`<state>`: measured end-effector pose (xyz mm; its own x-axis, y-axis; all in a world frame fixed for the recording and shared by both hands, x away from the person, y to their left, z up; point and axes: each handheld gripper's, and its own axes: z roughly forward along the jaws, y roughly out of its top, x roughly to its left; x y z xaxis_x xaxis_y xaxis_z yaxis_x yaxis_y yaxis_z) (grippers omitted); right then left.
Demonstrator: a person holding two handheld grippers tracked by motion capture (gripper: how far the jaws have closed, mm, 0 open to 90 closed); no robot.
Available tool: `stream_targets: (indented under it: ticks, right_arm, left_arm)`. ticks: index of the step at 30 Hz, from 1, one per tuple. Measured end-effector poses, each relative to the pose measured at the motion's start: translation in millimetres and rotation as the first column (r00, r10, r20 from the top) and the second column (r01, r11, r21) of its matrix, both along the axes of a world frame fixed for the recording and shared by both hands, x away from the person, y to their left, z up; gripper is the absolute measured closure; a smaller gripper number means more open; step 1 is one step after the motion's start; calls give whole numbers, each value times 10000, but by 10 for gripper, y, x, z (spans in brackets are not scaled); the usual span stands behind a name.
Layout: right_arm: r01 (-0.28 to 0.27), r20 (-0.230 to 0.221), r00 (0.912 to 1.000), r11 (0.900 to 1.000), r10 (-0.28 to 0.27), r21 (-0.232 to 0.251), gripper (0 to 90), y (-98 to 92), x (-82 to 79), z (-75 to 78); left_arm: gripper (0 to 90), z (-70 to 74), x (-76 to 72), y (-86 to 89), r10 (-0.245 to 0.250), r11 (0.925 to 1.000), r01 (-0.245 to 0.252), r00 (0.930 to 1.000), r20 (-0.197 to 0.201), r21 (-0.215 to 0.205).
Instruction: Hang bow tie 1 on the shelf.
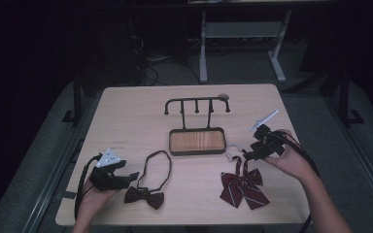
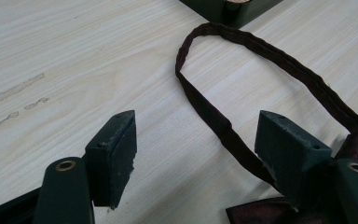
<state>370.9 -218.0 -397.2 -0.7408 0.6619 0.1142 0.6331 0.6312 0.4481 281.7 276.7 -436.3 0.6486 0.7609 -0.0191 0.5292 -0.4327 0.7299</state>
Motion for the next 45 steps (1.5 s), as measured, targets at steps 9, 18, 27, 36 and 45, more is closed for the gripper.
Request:
stream_targets:
  ticks: [9,18,27,36,45]
  right_arm:
    - [23,-195,9998,9990,-32,-436,487,97,218,-68]
    - [90,-516,9986,9965,-133,-833,520,186,351,-222]
    - [222,-612,9977,9936,-290,-1104,569,233,434,-314]
    - [284,-444,9983,9834,-369,-1790,600,291,449,-390]
    - [433,-367,9980,9787,-517,-2006,662,270,470,-417]
  left_arm:
    - [299,-10,4,7,56,10000,-56,10000,4,-63]
    - [298,-13,12,19,-2,10000,2,10000,-37,24]
    - [299,-20,15,21,25,10000,-25,10000,-78,7]
    - [299,-14,12,26,10,10000,-10,10000,-99,21]
    - [298,-17,12,21,8,10000,-8,10000,-68,4]
